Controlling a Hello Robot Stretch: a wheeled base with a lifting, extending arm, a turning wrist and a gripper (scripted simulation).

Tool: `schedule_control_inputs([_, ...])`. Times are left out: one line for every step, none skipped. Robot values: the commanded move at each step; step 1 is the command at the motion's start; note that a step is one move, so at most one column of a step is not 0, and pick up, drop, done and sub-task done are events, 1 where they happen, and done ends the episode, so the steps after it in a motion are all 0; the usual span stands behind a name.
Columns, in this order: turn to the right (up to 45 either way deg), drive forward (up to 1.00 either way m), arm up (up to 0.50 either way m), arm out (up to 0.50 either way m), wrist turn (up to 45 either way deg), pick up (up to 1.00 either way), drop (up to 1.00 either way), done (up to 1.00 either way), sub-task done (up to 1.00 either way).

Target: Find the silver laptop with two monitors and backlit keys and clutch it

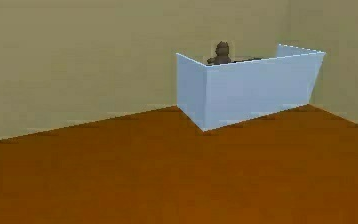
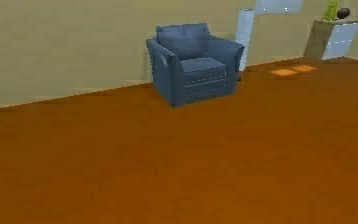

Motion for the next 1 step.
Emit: schedule_control_inputs([30.0, 0.00, 0.00, 0.00, 0.0, 0.00, 0.00, 0.00, 0.00])
